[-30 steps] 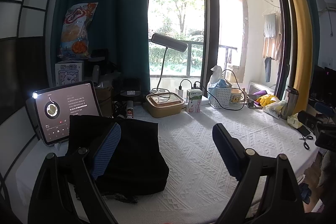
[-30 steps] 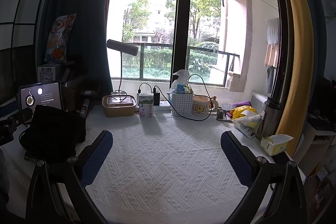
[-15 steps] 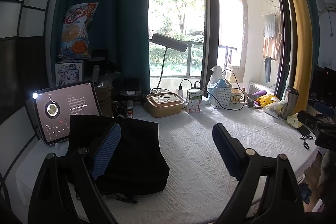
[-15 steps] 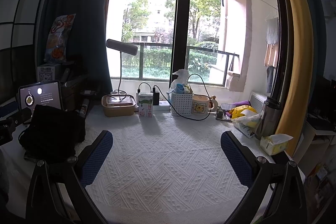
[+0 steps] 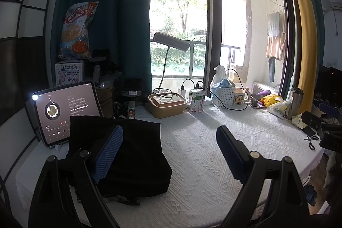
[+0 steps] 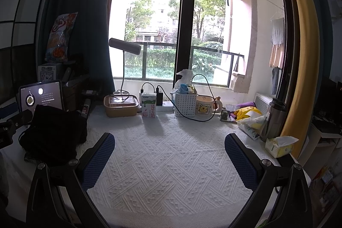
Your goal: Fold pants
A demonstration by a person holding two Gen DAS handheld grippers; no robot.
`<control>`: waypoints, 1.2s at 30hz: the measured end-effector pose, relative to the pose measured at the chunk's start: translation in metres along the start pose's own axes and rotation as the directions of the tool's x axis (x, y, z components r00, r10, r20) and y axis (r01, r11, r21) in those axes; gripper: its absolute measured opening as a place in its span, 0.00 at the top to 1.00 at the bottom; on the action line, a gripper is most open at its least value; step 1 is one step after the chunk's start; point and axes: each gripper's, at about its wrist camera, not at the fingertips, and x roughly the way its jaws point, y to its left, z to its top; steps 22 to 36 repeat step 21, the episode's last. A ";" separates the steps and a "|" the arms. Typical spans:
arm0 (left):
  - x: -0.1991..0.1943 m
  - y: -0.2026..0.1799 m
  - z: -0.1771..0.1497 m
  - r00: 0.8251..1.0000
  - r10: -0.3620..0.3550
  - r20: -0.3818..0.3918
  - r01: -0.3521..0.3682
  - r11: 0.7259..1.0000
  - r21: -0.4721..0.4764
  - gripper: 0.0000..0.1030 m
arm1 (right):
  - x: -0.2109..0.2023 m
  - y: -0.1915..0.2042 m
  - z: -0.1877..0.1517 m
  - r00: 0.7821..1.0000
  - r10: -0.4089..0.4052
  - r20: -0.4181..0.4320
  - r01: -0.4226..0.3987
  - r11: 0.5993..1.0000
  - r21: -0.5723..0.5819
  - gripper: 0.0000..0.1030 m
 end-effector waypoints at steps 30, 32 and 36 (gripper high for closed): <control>-0.004 -0.002 0.000 1.000 -0.011 0.012 0.011 1.000 0.002 0.14 | 0.000 0.000 0.001 1.000 0.000 0.000 0.000 1.000 0.000 0.00; -0.004 -0.002 0.000 1.000 -0.011 0.012 0.011 1.000 0.002 0.14 | 0.000 0.000 0.001 1.000 0.000 0.000 0.000 1.000 0.000 0.00; -0.004 -0.002 0.000 1.000 -0.011 0.012 0.011 1.000 0.002 0.14 | 0.000 0.000 0.001 1.000 0.000 0.000 0.000 1.000 0.000 0.00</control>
